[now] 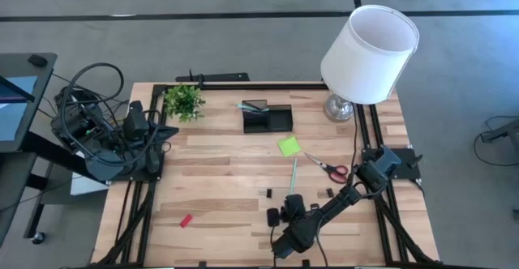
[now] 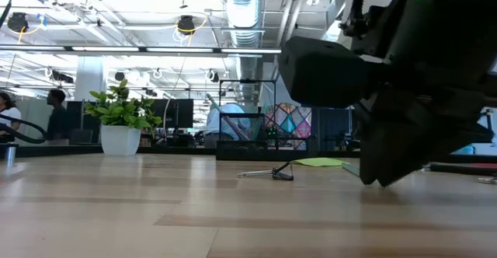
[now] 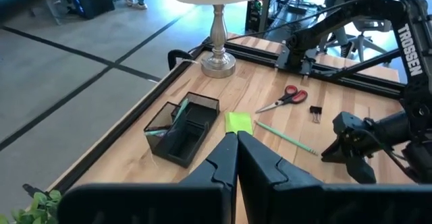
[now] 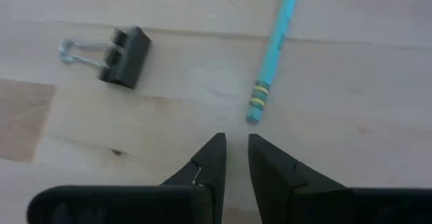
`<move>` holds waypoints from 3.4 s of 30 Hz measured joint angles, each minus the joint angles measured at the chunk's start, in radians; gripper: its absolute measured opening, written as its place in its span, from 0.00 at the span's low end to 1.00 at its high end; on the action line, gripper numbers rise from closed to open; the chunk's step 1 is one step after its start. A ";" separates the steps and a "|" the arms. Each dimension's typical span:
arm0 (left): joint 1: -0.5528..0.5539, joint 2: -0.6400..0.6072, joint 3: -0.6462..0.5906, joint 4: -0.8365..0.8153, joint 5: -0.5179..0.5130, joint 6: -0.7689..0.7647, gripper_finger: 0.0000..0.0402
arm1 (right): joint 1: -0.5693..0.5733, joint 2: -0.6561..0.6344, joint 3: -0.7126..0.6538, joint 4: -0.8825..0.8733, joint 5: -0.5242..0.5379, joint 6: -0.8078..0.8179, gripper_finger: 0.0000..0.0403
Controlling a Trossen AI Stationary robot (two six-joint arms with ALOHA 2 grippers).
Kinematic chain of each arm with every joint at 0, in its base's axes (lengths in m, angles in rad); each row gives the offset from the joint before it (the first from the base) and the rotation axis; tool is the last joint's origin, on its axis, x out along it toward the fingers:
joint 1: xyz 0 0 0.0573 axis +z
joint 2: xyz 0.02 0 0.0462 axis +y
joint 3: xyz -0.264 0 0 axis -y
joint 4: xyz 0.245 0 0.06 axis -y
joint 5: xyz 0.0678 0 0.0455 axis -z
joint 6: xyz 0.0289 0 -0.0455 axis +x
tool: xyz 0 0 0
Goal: Pick and place office supplies into organizer
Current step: Put the blue pencil into the black desk organizer
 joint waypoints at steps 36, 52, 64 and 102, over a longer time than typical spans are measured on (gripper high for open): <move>0.000 0.010 0.000 -0.085 0.085 -0.033 0.00 | -0.061 -0.004 0.009 -0.085 -0.017 0.031 0.14; 0.000 0.011 0.000 -0.085 0.089 -0.032 0.00 | -0.028 -0.009 -0.053 0.015 -0.040 0.053 0.14; 0.000 0.011 0.000 -0.085 0.088 -0.032 0.00 | -0.001 0.001 -0.072 0.055 -0.019 0.015 0.14; 0.000 0.060 0.000 -0.074 0.083 -0.109 0.00 | 0.042 0.086 0.028 -0.079 0.089 0.001 0.01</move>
